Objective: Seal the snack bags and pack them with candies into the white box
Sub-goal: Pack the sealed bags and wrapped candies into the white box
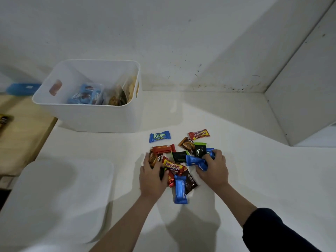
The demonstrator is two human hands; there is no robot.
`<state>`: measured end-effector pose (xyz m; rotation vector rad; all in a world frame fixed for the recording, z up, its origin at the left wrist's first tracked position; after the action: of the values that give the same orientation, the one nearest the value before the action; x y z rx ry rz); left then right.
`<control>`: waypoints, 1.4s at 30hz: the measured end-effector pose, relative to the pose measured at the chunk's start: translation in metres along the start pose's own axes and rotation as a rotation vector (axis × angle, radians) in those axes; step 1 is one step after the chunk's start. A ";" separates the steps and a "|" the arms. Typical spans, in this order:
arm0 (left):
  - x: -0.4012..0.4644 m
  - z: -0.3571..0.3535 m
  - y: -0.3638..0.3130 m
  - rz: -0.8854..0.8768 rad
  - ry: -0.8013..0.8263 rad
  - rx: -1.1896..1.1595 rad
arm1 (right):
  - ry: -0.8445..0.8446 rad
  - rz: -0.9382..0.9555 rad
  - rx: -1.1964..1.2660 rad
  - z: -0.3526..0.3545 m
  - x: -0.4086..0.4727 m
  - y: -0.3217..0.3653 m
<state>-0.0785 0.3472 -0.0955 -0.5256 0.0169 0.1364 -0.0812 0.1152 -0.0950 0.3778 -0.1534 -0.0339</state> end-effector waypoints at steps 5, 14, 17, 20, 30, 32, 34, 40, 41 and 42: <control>0.010 -0.001 -0.005 -0.043 0.003 0.078 | 0.068 -0.110 0.036 0.002 0.012 -0.003; 0.009 -0.011 -0.002 -0.134 -0.041 0.225 | 0.089 -0.107 -0.050 -0.001 0.006 0.012; 0.009 -0.006 -0.006 -0.182 -0.047 0.154 | 0.100 -0.100 -0.071 -0.002 0.009 0.012; 0.011 -0.004 -0.010 -0.246 -0.047 0.104 | 0.086 -0.121 -0.047 -0.001 0.011 0.010; 0.025 0.017 -0.005 -0.186 -0.032 -0.157 | -0.081 -0.365 0.346 0.021 0.018 0.012; 0.030 0.039 -0.007 -0.152 -0.082 -0.251 | -0.114 -0.366 0.486 0.035 0.027 0.026; 0.038 0.070 -0.011 -0.124 -0.163 -0.369 | -0.144 -0.331 0.648 0.052 0.040 0.048; 0.092 0.193 -0.030 -0.119 -0.495 -0.626 | -0.192 -0.156 1.004 0.118 0.109 0.150; 0.106 0.211 -0.029 -0.091 -0.531 -0.629 | -0.195 -0.117 1.038 0.127 0.124 0.171; 0.121 0.227 -0.026 -0.065 -0.554 -0.608 | -0.194 -0.074 1.062 0.134 0.139 0.190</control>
<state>0.0407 0.4535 0.1077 -1.0781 -0.5979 0.2214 0.0365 0.2346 0.1185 1.4424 -0.3461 -0.0606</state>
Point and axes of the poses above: each hand's wrist, its own x-axis towards the middle knuckle, its own z-axis out of the back of the hand, y = z × x, the point moved 6 cm from there along x, towards the middle knuckle, and after that the axes turned 8 degrees about z, right-handed, at the moved point
